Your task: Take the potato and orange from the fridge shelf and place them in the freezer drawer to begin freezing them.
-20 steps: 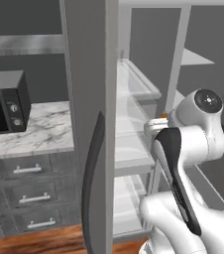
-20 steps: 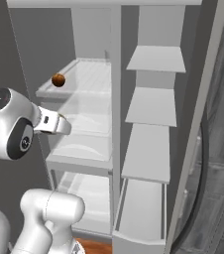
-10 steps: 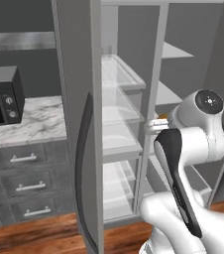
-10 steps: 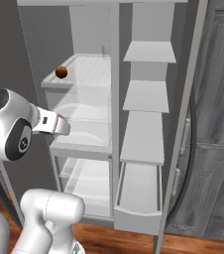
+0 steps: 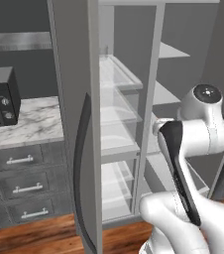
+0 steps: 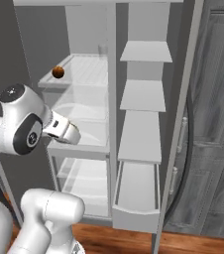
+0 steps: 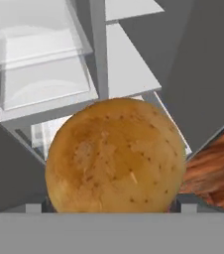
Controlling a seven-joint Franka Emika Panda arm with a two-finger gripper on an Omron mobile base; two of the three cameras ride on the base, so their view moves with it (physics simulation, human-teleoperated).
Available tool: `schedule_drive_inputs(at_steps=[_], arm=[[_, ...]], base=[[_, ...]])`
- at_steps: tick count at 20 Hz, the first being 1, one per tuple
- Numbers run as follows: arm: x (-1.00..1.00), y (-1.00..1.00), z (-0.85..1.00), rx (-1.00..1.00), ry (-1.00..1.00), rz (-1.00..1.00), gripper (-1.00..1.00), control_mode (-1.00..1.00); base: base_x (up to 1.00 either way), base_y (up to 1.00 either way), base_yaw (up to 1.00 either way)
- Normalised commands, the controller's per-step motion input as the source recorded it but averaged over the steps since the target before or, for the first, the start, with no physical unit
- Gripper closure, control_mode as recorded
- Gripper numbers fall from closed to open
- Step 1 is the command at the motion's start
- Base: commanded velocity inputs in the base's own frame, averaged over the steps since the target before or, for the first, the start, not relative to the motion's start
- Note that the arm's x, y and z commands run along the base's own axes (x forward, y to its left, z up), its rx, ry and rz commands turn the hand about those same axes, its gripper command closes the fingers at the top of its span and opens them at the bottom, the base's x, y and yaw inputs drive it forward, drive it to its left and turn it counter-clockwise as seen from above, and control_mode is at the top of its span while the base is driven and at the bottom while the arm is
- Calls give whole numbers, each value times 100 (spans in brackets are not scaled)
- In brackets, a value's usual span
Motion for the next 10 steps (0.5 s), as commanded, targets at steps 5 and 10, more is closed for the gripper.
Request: schedule_drive_inputs(at_steps=[5,10], arm=[[4,-100,-52,18,38,-13,100,-100],[12,-85,-65,19,38,-7,100,-100]], base=[[0,0,0],[0,0,0]])
